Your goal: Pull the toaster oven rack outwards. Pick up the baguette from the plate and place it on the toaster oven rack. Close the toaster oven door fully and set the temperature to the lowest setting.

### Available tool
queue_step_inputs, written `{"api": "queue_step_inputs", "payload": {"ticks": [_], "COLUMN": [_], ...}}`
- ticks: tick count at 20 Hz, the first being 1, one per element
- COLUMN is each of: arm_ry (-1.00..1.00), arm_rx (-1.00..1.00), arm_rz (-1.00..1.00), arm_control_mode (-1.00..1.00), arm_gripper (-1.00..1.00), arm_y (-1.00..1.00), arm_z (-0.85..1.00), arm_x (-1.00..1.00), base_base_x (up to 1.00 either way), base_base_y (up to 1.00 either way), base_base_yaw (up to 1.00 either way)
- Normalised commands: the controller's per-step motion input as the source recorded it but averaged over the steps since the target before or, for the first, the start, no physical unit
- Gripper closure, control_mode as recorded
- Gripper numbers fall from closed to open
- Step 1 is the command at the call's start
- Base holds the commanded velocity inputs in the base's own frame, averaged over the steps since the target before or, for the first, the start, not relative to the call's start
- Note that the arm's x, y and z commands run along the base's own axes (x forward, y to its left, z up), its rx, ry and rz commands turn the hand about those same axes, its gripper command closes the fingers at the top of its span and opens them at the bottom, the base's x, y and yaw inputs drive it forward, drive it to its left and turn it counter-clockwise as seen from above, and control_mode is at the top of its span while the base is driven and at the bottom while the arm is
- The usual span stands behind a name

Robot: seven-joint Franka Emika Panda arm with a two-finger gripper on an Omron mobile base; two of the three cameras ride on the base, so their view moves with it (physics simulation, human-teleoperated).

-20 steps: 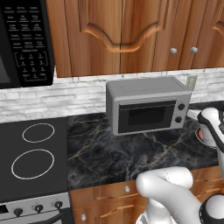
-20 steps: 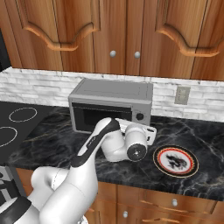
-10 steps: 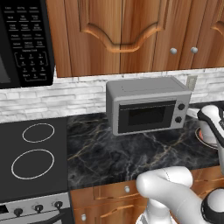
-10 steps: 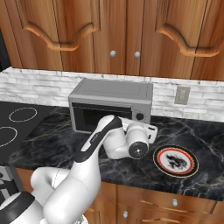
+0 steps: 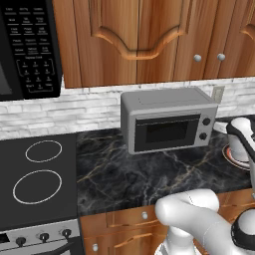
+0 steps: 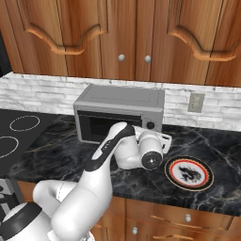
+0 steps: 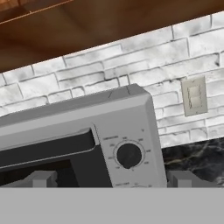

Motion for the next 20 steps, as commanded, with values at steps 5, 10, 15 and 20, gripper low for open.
{"api": "queue_step_inputs", "payload": {"ticks": [5,10,15,20], "arm_ry": [0.00,0.00,0.00,0.00], "arm_rx": [0.00,0.01,0.04,0.02], "arm_rz": [0.00,0.00,0.00,0.00], "arm_control_mode": [-1.00,-1.00,-1.00,-1.00], "arm_gripper": [-1.00,-1.00,-1.00,-1.00], "arm_y": [-0.04,-0.01,0.00,0.00], "arm_z": [0.00,0.00,-0.01,-0.08], "arm_x": [0.14,0.10,0.00,0.05], "base_base_x": [0.00,0.00,0.00,0.00], "base_base_y": [0.00,0.00,0.00,0.00], "base_base_yaw": [0.00,0.00,0.00,0.00]}}
